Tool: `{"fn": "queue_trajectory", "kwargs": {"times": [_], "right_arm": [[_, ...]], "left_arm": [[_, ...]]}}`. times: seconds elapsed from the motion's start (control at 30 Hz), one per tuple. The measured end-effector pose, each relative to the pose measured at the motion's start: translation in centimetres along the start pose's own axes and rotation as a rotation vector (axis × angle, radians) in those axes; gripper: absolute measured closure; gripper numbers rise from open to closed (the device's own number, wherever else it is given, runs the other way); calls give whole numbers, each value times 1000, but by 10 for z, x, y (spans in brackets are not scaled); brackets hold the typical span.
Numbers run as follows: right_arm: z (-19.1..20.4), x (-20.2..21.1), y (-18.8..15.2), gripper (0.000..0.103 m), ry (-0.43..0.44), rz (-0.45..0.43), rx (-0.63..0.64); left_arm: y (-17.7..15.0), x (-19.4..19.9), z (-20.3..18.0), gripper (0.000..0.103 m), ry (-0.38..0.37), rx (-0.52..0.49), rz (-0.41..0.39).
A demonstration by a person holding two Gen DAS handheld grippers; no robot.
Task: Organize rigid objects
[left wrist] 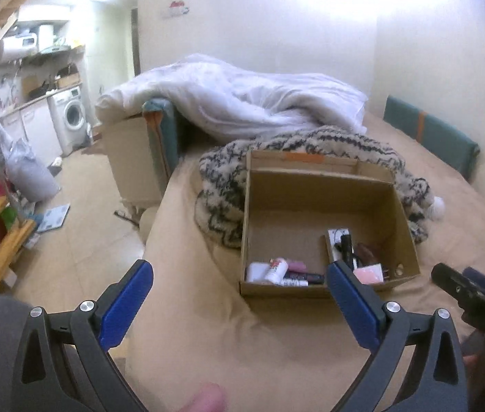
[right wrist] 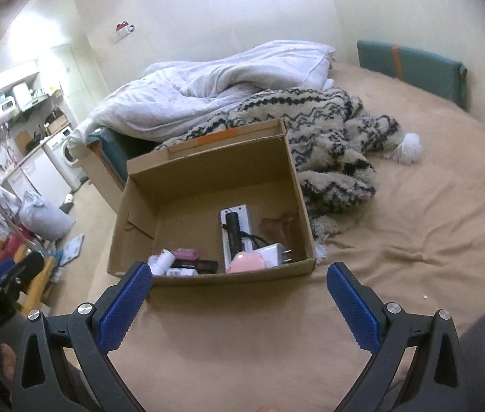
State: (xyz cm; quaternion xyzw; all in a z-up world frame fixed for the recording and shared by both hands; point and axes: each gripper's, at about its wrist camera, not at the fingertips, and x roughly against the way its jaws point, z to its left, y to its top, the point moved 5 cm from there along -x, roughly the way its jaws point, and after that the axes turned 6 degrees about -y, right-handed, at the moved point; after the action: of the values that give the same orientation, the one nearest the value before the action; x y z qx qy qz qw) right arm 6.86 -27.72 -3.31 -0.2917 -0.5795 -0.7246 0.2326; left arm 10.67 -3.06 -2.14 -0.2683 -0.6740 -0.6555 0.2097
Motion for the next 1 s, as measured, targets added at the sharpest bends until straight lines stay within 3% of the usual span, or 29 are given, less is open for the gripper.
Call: {"fn": "queue_trajectory", "kwargs": {"times": [0.1,0.43,1.0], "right_arm": [[2,-3,1,0,-27,-18,23],[8,-7,-1,0,-52,-27,63],[8,-7,0,0,-49,-20,60]], "left_arm": [[-7,-13,5,2,55,3,55],[-15,-31,8,1,34,30,114],[-18,-29,2,1,28,-7,112]]}}
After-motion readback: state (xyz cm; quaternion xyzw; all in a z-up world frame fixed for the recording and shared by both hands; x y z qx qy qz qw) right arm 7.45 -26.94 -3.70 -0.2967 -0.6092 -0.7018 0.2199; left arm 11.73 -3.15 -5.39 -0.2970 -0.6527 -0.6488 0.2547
